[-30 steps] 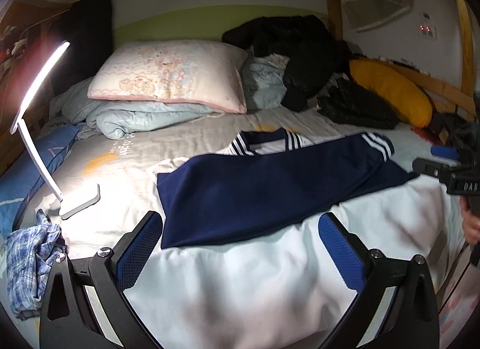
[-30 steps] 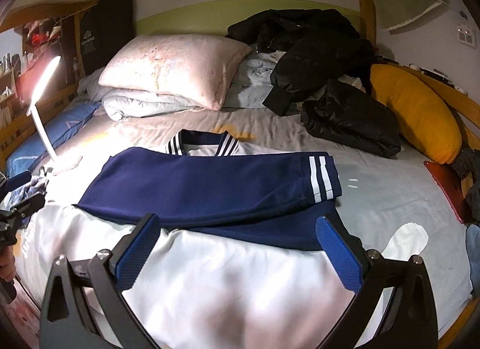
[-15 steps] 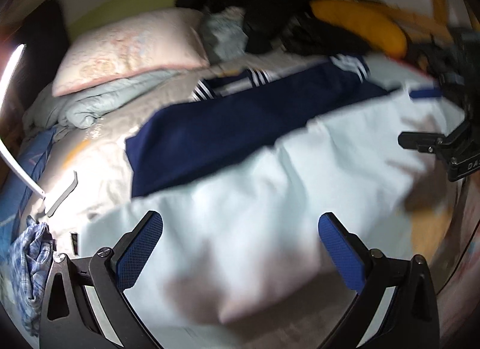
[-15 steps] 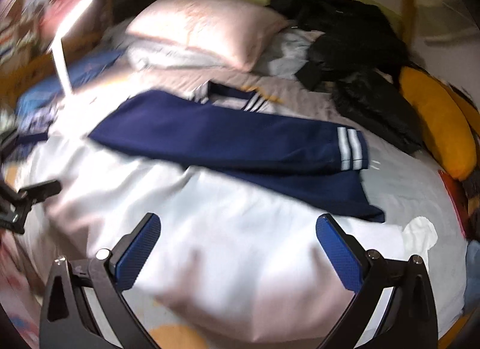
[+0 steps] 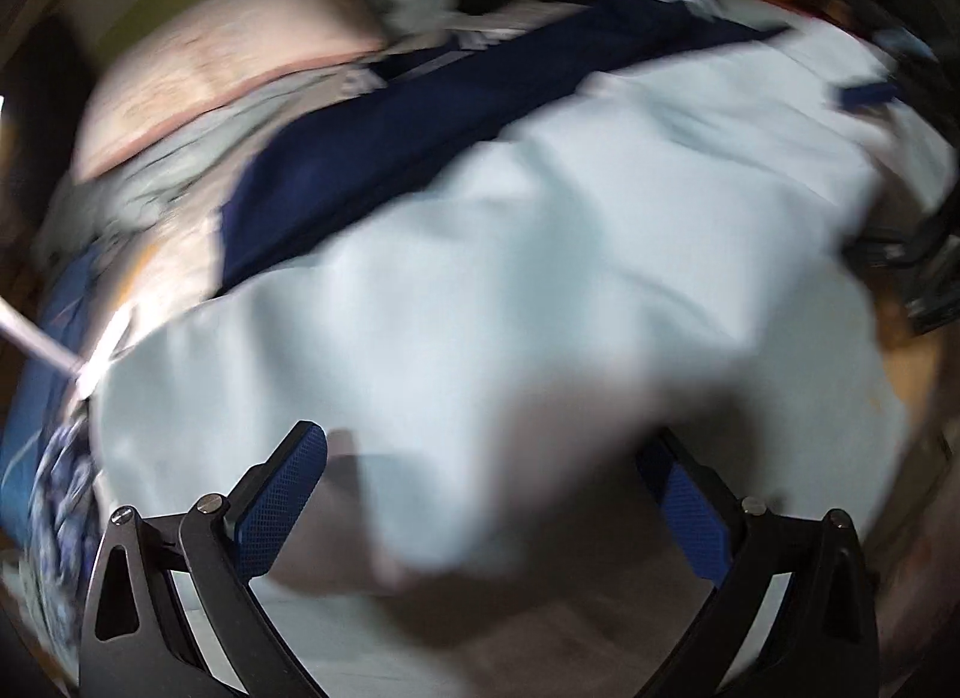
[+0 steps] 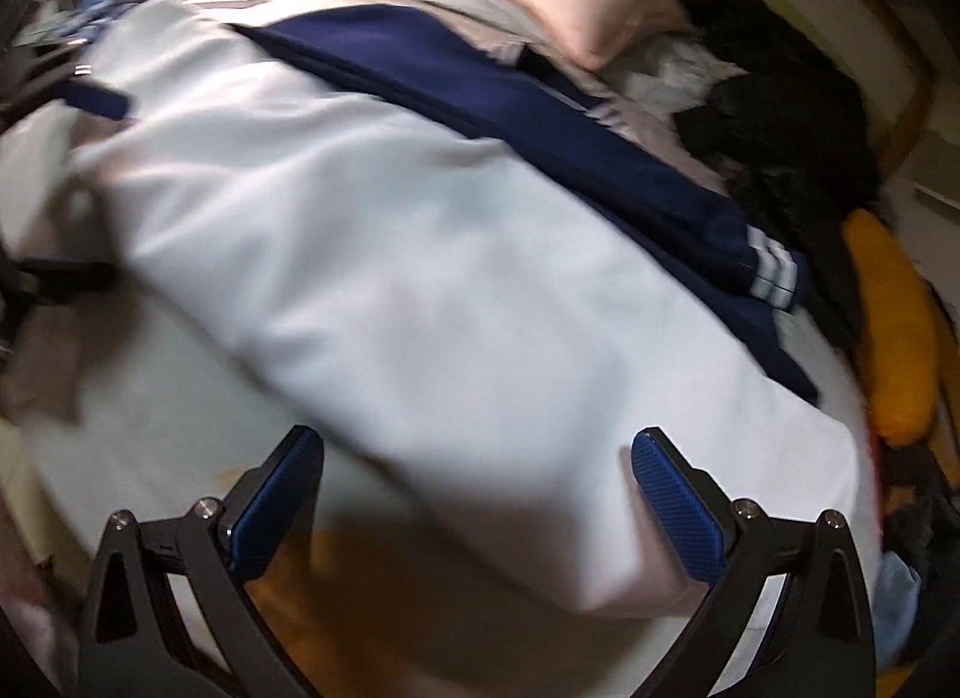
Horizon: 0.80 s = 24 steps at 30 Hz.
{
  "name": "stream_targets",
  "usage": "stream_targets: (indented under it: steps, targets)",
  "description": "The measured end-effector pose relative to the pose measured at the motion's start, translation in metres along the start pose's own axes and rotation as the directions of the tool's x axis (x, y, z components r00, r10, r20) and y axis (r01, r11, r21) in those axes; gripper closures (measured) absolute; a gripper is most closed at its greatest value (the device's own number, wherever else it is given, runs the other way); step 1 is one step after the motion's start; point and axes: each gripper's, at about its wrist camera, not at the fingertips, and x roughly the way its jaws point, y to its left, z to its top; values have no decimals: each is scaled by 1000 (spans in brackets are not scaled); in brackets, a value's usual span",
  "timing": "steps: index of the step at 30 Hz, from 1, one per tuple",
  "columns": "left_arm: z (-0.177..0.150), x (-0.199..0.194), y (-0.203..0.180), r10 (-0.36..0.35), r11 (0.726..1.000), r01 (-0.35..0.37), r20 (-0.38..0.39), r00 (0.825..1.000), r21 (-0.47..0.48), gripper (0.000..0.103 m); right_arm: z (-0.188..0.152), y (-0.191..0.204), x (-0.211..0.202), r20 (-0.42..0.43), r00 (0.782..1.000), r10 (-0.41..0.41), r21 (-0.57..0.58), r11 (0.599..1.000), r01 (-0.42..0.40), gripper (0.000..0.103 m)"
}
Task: Fold large clothes
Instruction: 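Grasp the white hem with both tools and lift it toward the collar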
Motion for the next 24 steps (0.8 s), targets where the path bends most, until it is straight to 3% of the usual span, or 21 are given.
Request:
stream_targets:
  steps: [2, 3, 5, 6, 9, 11, 12, 13, 14, 20, 22, 24]
  targets:
    - [2, 7, 22, 48, 996, -49, -18, 999, -78, 8, 2, -26, 8, -66, 994, -82, 88, 992, 88, 1]
    - [2, 12, 36, 38, 989, -43, -39, 999, -141, 12, 1, -37, 11, -84, 991, -105, 124, 986, 115, 3]
    - [0, 12, 51, 6, 976, -13, -33, 999, -217, 31, 0, -56, 13, -101, 993, -66, 173, 982, 82, 7]
    - [0, 8, 50, 8, 978, -13, -22, 1000, -208, 36, 0, -58, 13, -102, 994, -48, 175, 982, 66, 10]
    - [0, -5, 35, 37, 991, -33, 22, 999, -128, 60, -1, -49, 6, -83, 996, -35, 105, 993, 44, 35]
    - [-2, -11, 22, 57, 996, -53, 47, 997, -75, 84, -3, -40, 0, -61, 996, -63, 59, 996, 66, 56]
    - [-3, -14, 19, 59, 996, -55, 55, 997, -69, 87, -3, -37, -3, -49, 998, -44, 55, 997, 47, 66]
    - [-2, -19, 18, 70, 996, -65, 70, 995, -66, 90, -3, -35, -6, -36, 999, -28, 56, 998, 30, 85]
    - [-2, -26, 17, 81, 995, -75, 89, 993, -66, 91, -3, -33, -13, -5, 1000, -16, 54, 998, 17, 93]
    - [8, -74, 39, 39, 992, -17, 174, 984, -127, 94, 4, -42, -64, 134, 989, -70, 112, 992, 55, 96]
    - [3, -91, 35, 51, 994, -31, 187, 981, -109, 94, 4, -48, -82, 175, 983, -61, 148, 988, 35, 96]
    - [-2, -103, 38, 18, 992, 5, 189, 982, -122, 94, 0, -52, -96, 190, 981, -32, 184, 983, -4, 96]
